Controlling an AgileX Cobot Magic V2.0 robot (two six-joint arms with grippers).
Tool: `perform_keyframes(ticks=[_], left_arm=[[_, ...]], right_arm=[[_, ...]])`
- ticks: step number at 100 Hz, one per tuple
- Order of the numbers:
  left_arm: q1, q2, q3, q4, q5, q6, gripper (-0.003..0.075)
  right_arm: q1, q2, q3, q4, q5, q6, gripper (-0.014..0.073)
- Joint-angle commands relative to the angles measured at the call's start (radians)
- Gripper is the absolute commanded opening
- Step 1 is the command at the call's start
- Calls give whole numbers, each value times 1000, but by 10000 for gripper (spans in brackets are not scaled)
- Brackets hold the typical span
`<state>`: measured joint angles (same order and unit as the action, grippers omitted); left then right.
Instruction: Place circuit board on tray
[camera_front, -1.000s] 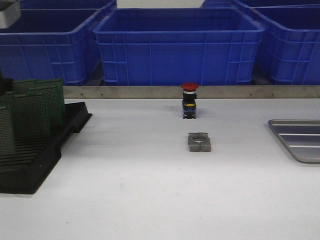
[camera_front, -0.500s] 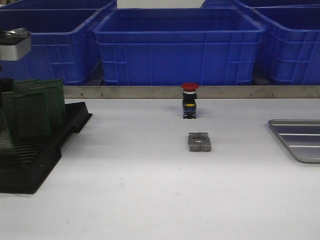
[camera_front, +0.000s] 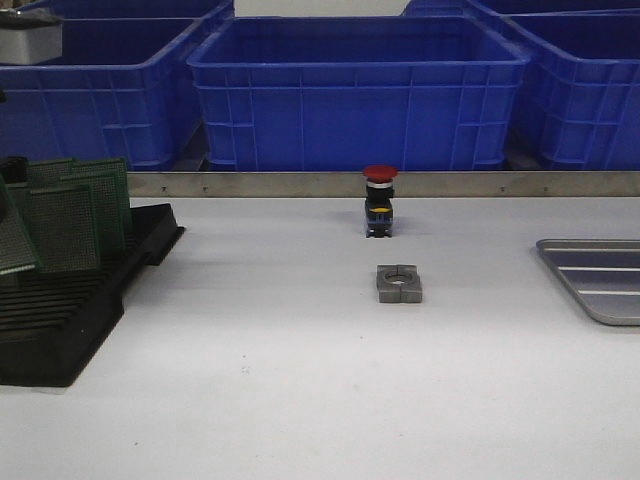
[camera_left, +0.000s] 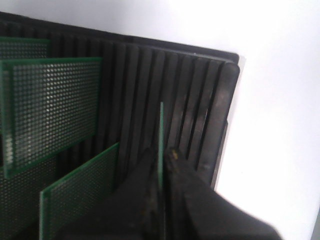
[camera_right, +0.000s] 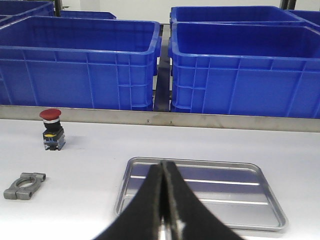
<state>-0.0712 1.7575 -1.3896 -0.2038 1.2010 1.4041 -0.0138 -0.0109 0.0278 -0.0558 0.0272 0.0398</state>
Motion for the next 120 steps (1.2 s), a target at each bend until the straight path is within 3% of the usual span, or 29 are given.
perform_keyframes(ticks=[1,21,38,93,120], left_arm=[[0,-44,-51,-100,78,-9,-20],[-10,-43,-59,-431,78,-9,-20],[-64,-43,-59,-601,75,-9,-20],[-393,-43,-59,-702,13,-9,-20],[-448,-43,-59,-702,13,-9,-20]], right_arm=[[-4,-26,-13,-7,-74,-4,-62],[-4,-26,-13,-7,-74,-4,-62],[-4,-26,-13,-7,-74,-4,-62],[-4,-26,-13,-7,-74,-4,-62],[0,-23,-37,3,-46,13,-62]])
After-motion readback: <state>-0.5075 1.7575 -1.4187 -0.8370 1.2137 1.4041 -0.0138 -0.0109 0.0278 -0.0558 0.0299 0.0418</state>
